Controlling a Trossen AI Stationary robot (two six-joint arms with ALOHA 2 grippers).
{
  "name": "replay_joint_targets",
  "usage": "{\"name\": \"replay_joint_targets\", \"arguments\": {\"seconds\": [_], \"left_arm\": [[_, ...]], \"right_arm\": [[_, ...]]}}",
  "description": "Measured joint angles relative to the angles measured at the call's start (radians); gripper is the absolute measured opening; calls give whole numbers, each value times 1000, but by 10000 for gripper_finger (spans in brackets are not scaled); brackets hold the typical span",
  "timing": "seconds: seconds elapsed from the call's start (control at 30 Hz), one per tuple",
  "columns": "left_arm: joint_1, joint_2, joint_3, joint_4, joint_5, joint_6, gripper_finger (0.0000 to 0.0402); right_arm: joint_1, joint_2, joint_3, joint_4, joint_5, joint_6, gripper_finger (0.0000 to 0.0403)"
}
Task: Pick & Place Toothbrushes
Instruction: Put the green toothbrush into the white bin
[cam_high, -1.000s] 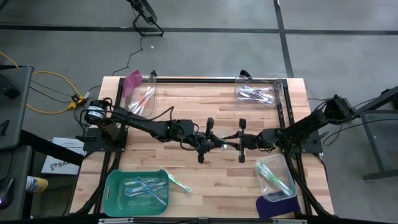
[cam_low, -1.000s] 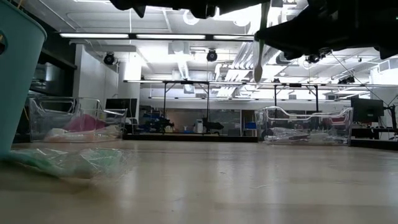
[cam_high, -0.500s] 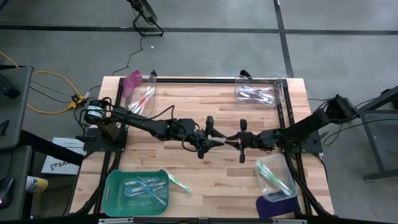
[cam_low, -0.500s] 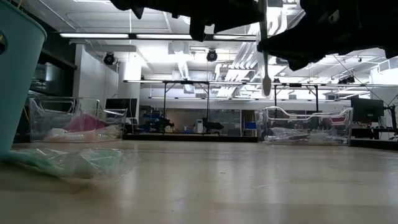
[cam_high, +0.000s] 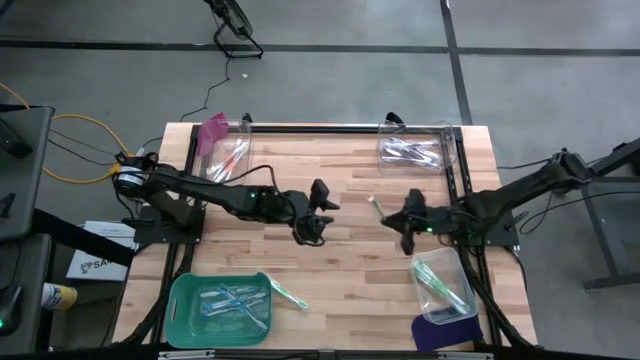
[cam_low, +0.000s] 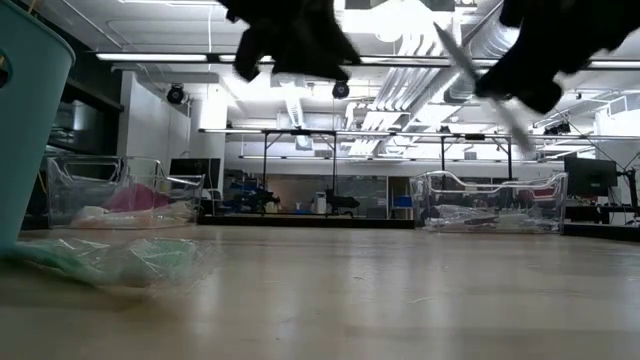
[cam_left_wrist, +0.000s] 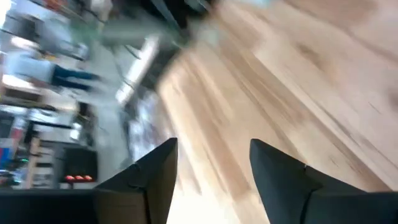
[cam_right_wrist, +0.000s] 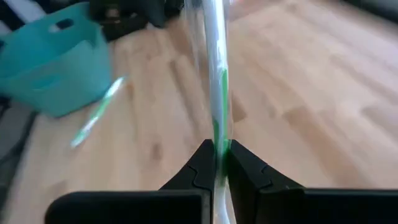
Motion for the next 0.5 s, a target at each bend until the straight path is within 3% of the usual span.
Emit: {"name": "replay_joint_targets", "arguments": {"seconds": [0.17,0.3,0.5], "left_arm": [[0,1,-1,-80,-1,6,175],[0,1,-1,-113,-3,-7,161],[0,1,-1,-120,-4,-22,148]], "right_arm": [[109,-68,202,-379,-29,204,15],[181,-70,331,-614,-127,390,15],[330,-64,359,-826,-185,734,15]]}}
